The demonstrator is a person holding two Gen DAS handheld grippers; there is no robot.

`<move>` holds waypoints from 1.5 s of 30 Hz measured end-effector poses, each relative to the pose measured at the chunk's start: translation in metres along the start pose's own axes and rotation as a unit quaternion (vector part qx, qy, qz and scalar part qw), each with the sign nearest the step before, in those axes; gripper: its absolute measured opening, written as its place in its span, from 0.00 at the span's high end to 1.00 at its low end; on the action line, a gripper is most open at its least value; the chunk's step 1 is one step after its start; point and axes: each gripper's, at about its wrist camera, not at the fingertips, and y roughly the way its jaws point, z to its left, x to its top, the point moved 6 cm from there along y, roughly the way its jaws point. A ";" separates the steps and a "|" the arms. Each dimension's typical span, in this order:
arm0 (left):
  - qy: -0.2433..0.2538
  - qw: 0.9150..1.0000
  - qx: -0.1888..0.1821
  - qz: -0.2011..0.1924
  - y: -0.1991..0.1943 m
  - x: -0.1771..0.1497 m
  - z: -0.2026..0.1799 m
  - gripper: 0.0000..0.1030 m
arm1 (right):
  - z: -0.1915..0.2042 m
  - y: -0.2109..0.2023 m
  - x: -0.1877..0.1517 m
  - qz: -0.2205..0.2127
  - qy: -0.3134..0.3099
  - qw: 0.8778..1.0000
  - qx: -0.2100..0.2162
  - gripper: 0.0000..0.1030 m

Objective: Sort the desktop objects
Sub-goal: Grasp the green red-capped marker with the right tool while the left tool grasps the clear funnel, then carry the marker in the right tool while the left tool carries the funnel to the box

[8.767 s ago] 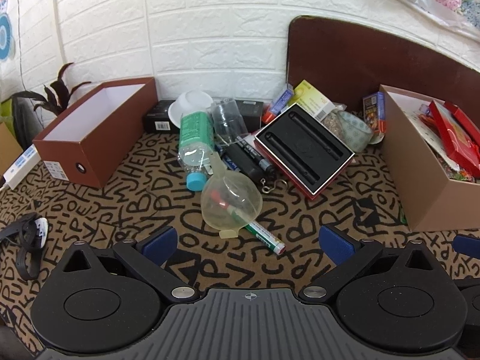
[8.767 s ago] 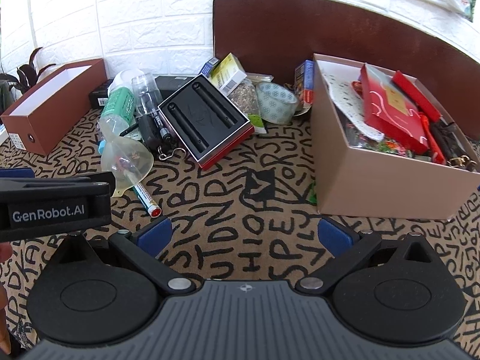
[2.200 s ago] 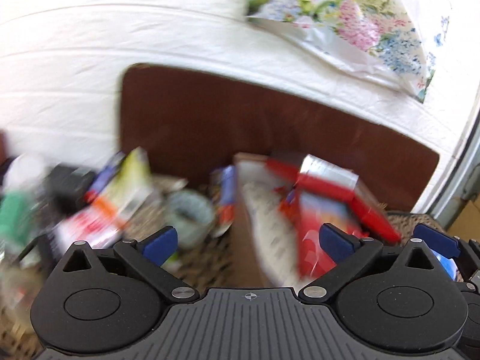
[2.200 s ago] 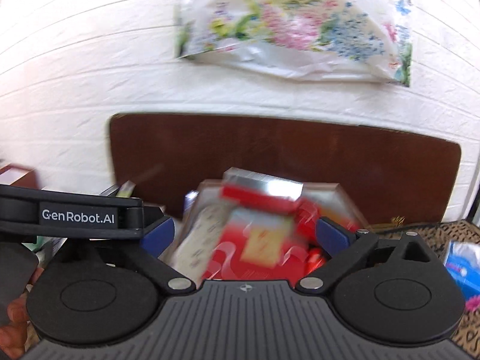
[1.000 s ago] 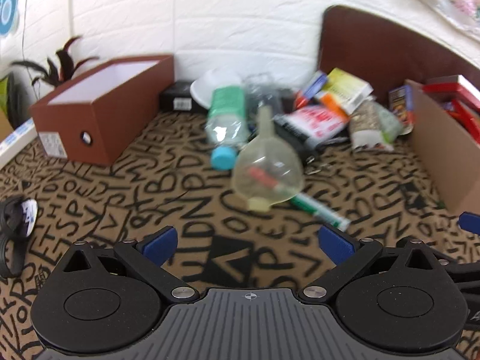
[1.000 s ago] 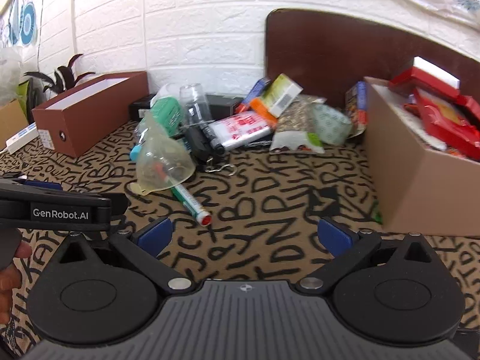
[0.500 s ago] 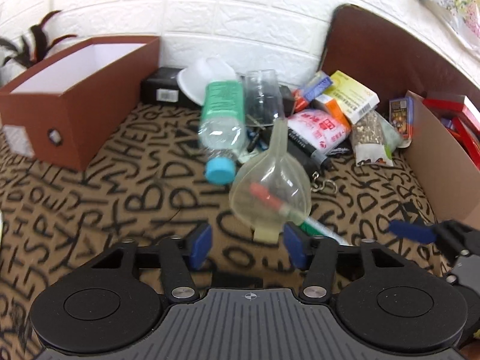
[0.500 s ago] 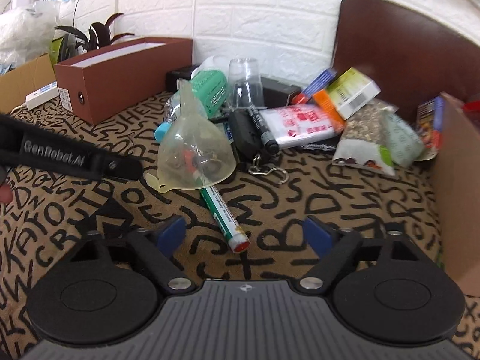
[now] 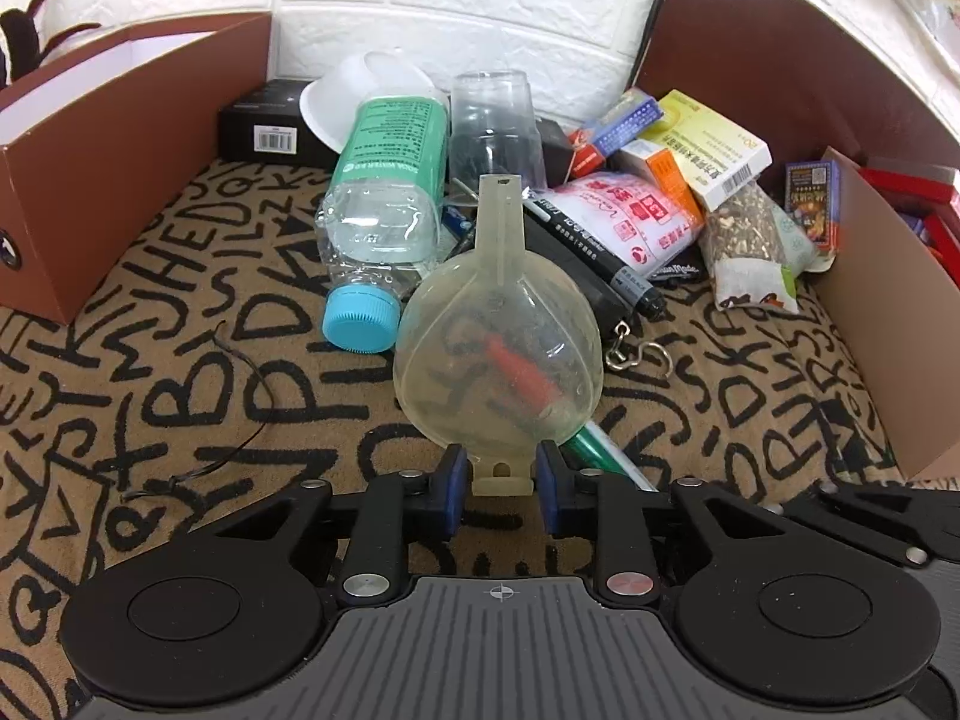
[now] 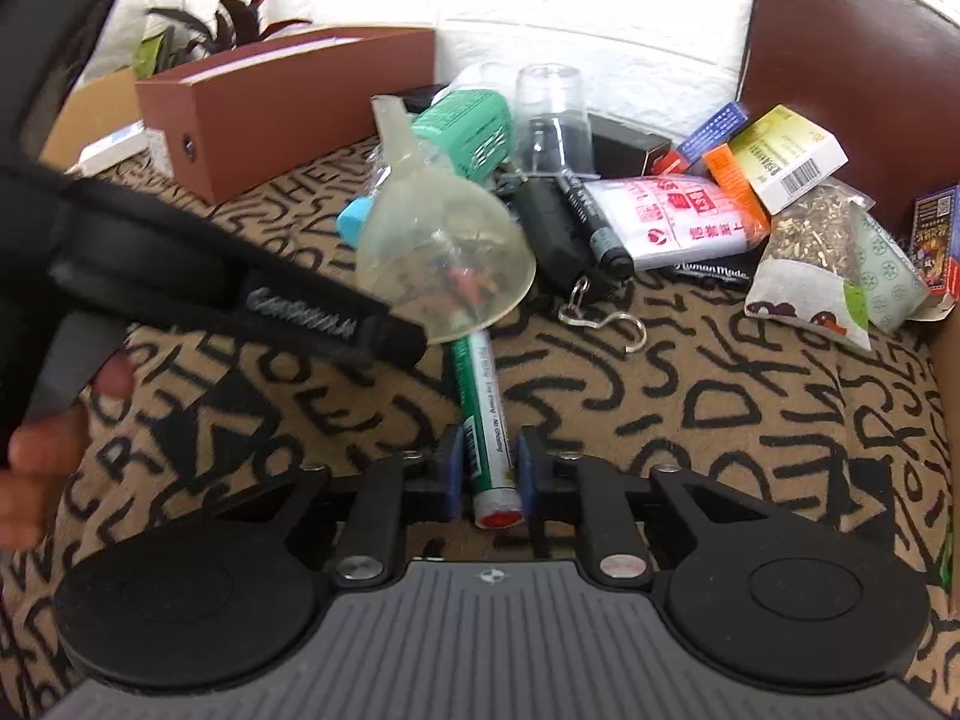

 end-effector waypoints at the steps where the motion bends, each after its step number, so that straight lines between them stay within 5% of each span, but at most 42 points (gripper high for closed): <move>1: 0.000 1.000 0.002 0.000 -0.001 -0.002 -0.001 0.84 | 0.000 -0.003 -0.002 0.004 -0.002 1.000 0.000 0.82; 14: 0.024 0.999 -0.029 0.022 -0.048 -0.058 -0.023 0.82 | -0.015 -0.067 -0.057 0.054 0.055 0.997 0.010 0.82; 20: 0.023 0.999 -0.003 -0.022 -0.071 -0.051 -0.027 0.28 | -0.023 -0.079 -0.069 0.054 0.072 0.996 0.006 0.78; 24: 0.060 0.997 0.003 -0.049 -0.067 -0.029 -0.043 0.19 | -0.020 -0.072 -0.063 0.046 0.061 0.997 0.001 0.62; 29: 0.115 0.993 0.023 -0.024 -0.033 -0.021 -0.058 0.19 | -0.019 -0.063 -0.057 0.044 0.056 0.997 -0.004 0.62; 38: 0.114 0.993 0.023 0.004 -0.006 -0.042 -0.053 0.09 | -0.016 -0.049 -0.048 0.034 0.036 0.999 -0.016 0.61; 40: 0.139 0.989 0.042 -0.001 -0.008 -0.043 -0.059 0.17 | -0.016 -0.050 -0.049 0.034 0.032 0.999 -0.015 0.69; 41: 0.142 0.989 0.040 0.002 -0.010 -0.044 -0.060 0.17 | -0.016 -0.051 -0.050 0.034 0.031 0.999 -0.013 0.83; 45: 0.129 0.991 0.020 0.007 -0.019 -0.044 -0.064 0.18 | -0.022 -0.060 -0.053 0.036 0.042 0.998 -0.015 0.83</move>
